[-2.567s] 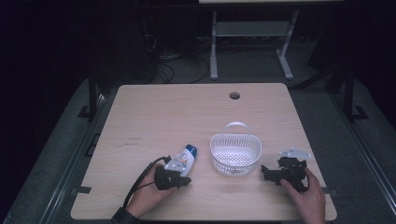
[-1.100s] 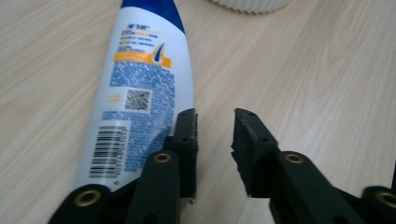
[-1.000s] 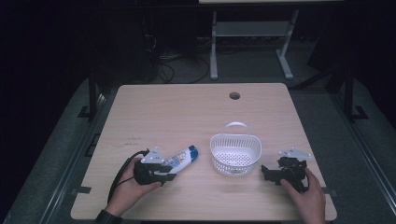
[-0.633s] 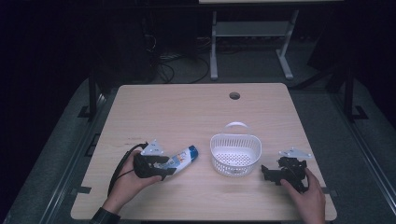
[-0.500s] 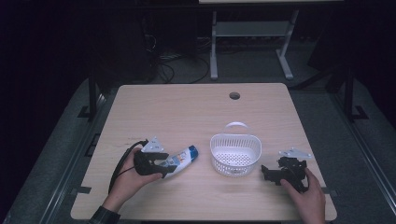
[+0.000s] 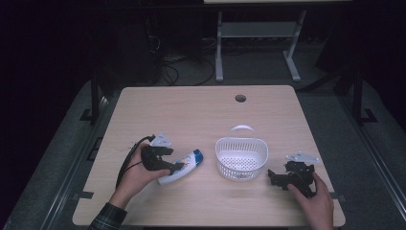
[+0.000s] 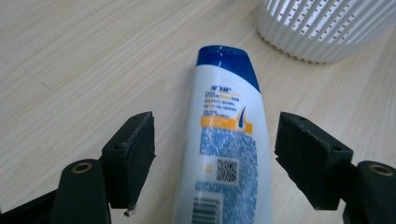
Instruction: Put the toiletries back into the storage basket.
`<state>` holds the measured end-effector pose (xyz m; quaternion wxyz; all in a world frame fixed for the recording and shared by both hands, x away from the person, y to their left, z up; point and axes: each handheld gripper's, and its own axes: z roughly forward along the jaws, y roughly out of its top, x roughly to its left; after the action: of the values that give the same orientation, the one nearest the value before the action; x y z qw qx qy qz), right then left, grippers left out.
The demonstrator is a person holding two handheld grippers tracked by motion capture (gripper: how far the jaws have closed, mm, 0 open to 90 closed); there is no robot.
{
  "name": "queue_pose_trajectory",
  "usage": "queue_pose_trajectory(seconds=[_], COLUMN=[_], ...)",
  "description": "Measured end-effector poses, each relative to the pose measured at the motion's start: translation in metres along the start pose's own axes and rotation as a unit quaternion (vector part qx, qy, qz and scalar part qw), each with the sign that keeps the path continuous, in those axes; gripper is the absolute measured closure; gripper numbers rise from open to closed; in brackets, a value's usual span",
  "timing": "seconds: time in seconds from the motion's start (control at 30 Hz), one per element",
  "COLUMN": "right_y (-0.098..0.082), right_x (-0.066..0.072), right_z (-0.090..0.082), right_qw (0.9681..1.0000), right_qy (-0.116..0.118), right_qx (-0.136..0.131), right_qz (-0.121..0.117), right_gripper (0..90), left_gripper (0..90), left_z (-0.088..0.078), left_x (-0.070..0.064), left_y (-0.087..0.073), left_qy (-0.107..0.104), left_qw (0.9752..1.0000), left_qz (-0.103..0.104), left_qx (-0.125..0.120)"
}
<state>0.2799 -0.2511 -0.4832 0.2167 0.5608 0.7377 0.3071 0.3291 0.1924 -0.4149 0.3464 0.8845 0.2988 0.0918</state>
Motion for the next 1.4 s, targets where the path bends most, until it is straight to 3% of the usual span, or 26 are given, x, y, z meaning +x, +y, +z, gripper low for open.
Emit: queue_pose_trajectory(seconds=[0.4,0.9,1.4], right_y=[0.0,0.0,0.0], right_x=[0.0,0.0,0.0], right_z=[0.0,0.0,0.0], right_qw=[1.0,1.0,1.0], right_qy=[0.0,0.0,0.0], right_qx=[0.0,0.0,0.0], right_qz=[0.0,0.0,0.0], right_gripper=[0.0,0.0,0.0], left_gripper=[25.6,25.5,23.2], left_z=[0.017,0.047,0.075], left_x=[0.002,-0.001,-0.007], left_y=[0.02,0.037,0.036], left_qy=[-0.003,-0.004,-0.014], left_qw=[0.9999,0.9984,0.9922], left_qz=[0.007,0.023,0.041], left_qx=[0.01,0.052,0.117])
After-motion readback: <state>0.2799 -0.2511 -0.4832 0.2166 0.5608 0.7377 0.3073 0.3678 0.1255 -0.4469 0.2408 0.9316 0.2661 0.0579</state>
